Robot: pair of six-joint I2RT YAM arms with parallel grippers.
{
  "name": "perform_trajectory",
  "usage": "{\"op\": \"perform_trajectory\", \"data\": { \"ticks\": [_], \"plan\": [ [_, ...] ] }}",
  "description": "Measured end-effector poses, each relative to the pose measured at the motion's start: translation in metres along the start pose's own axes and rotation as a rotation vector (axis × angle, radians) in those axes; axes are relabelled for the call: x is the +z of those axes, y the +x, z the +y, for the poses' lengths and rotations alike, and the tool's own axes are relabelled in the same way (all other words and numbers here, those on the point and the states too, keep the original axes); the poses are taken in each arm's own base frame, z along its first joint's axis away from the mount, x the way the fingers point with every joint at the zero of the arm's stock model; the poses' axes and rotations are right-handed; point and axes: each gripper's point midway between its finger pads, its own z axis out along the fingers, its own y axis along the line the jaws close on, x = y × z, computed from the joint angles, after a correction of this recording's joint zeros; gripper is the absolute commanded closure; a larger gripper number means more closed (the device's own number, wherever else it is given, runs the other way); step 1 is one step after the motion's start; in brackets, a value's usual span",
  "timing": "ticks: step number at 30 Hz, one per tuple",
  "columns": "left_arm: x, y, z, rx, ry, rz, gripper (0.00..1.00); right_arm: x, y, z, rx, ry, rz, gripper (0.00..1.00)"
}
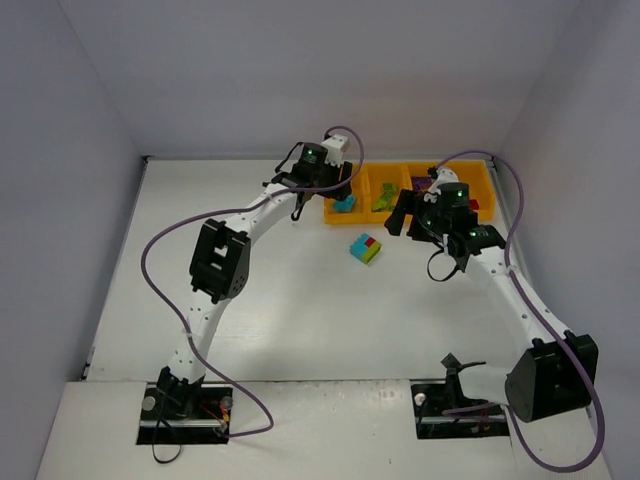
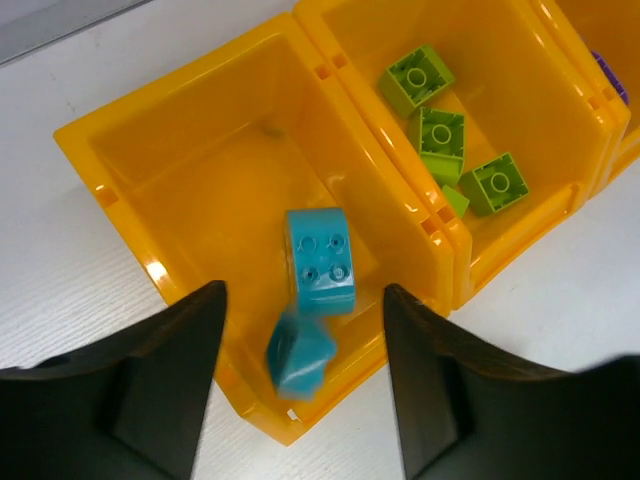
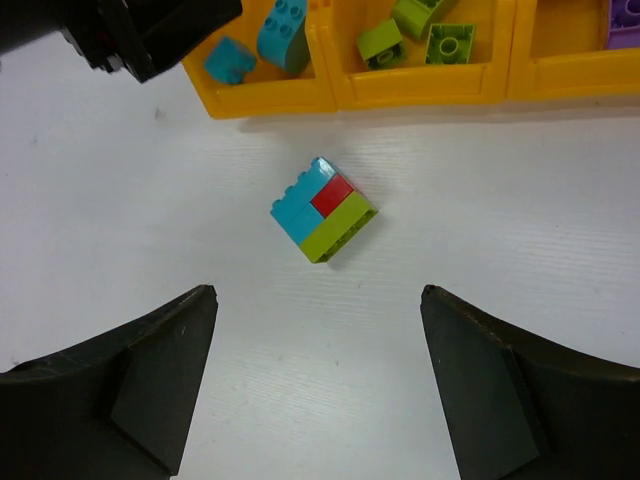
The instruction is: Sort the legos into containers by color
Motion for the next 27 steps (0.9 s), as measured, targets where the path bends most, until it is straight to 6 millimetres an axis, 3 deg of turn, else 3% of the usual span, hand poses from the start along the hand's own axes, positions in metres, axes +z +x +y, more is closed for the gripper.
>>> {"op": "perform_trajectory", "data": {
  "ticks": [8, 12, 14, 19, 24, 27],
  "plan": [
    [-0.002, -0.014, -0.010, 0.009, 0.012, -0.037, 0.36, 0.022, 0.020, -0.006, -0.035, 0.015, 0.106, 0.19],
    [-0.018, -0.020, -0.015, -0.014, 0.010, -0.045, 0.36, 0.034, 0.033, 0.006, -0.074, 0.000, 0.152, 0.20],
    [-0.037, -0.019, -0.018, -0.032, 0.002, -0.038, 0.36, 0.044, 0.042, 0.015, -0.097, -0.009, 0.185, 0.20],
    [-0.105, -0.030, -0.028, -0.057, -0.020, -0.058, 0.36, 0.070, 0.069, 0.024, -0.152, 0.006, 0.272, 0.14],
    [-0.174, -0.029, -0.036, -0.055, -0.032, -0.089, 0.36, 0.089, 0.084, 0.005, -0.221, 0.074, 0.320, 0.06],
    [-0.204, -0.009, -0.034, -0.061, -0.047, -0.069, 0.36, 0.098, 0.086, -0.003, -0.261, 0.098, 0.335, 0.05]
  ]
}}
